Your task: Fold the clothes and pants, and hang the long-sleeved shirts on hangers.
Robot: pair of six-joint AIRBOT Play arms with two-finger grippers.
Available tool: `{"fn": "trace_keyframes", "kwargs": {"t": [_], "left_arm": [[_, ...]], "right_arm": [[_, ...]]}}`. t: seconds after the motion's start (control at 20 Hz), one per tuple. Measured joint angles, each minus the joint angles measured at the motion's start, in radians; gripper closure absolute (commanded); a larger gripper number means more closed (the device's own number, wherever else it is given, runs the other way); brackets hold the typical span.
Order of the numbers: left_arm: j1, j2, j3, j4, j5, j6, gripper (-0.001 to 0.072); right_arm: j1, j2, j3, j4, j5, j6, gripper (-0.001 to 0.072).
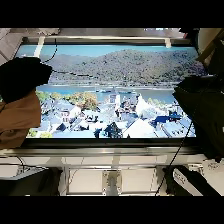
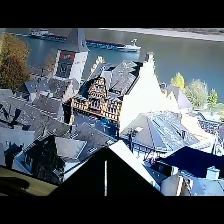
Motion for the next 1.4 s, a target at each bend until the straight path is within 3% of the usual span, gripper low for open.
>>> {"fn": "trace_keyframes", "kwargs": {"t": [0.4,0.45,0.5,0.55,0.65,0.7,0.8,0.85,0.9,0.95,1.4], "left_arm": [[0.013,-0.124,0.0,-0.348,0.183,0.171,0.0023],[0.013,-0.131,0.0,-0.392,0.199,0.205,0.0154],[0.013,-0.138,0.0,-0.437,0.21,0.239,0.0338],[0.012,-0.144,0.0,-0.485,0.218,0.274,0.0455],[0.003,-0.15,0.0,-0.555,0.232,0.335,0.0638],[-0.004,-0.152,0.0,-0.579,0.236,0.359,0.0691],[-0.021,-0.154,0.0,-0.609,0.24,0.39,0.0691],[-0.031,-0.155,0.0,-0.62,0.241,0.4,0.0613],[-0.04,-0.155,0.0,-0.627,0.24,0.411,0.0233],[-0.045,-0.153,0.0,-0.631,0.233,0.415,0.0015],[0.084,-0.055,0.0,-0.64,0.137,0.465,0.001]], "right_arm": [[0.0,0.0,0.0,0.0,0.0,0.046,0.0679],[0.0,0.0,0.0,0.0,0.0,0.049,0.068],[0.0,0.0,0.0,0.0,-0.001,0.052,0.068],[0.0,0.0,0.0,0.0,-0.002,0.053,0.068],[0.0,0.0,0.0,0.0,-0.002,0.056,0.0679],[0.0,0.0,0.0,0.0,-0.002,0.056,0.0679],[0.0,0.0,0.0,-0.001,-0.002,0.057,0.0679],[0.0,0.0,0.0,-0.001,-0.002,0.058,0.068],[0.0,0.0,0.0,-0.001,-0.002,0.058,0.0679],[0.0,0.0,0.0,-0.001,-0.002,0.058,0.0679],[0.0,0.0,0.0,-0.018,-0.005,0.058,0.0679]]}}
